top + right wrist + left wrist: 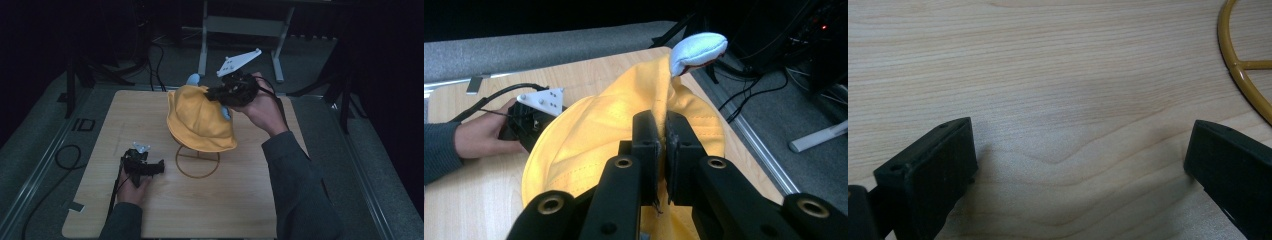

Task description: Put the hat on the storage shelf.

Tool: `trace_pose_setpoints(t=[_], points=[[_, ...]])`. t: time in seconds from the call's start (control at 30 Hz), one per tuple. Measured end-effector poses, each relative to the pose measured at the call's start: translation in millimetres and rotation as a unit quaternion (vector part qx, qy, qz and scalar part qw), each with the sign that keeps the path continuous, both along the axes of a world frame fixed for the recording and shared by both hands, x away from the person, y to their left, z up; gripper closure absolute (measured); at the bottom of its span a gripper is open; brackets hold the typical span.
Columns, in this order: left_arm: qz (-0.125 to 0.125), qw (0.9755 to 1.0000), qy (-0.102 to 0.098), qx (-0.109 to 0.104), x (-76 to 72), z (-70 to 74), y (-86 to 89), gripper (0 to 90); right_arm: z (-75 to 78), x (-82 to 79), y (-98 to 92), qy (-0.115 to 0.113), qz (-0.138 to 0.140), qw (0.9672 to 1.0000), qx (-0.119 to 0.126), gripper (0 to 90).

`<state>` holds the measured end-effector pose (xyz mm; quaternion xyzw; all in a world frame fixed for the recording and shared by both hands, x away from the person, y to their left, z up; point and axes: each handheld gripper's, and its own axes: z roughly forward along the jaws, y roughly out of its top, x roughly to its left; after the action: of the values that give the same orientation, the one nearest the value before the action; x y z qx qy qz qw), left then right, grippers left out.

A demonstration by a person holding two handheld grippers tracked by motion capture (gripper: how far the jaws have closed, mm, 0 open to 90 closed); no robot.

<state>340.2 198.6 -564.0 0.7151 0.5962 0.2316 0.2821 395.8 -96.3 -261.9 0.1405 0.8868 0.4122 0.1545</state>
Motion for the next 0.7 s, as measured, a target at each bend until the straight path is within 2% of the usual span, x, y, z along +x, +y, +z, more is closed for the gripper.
trace_pose_setpoints(t=[0.2, 0.7], points=[[0.0, 1.0, 0.0, 0.001, 0.0, -0.1, 0.0, 0.4, -9.6, 0.8, 10.8, 0.009, 0.009, 0.9998, -0.013, 84.5], [0.0, 1.0, -0.001, 0.002, 0.0, 0.0, 0.1, 0.4, -25.2, 3.9, 24.4, 0.023, 0.009, 0.9991, -0.034, 84.4]])
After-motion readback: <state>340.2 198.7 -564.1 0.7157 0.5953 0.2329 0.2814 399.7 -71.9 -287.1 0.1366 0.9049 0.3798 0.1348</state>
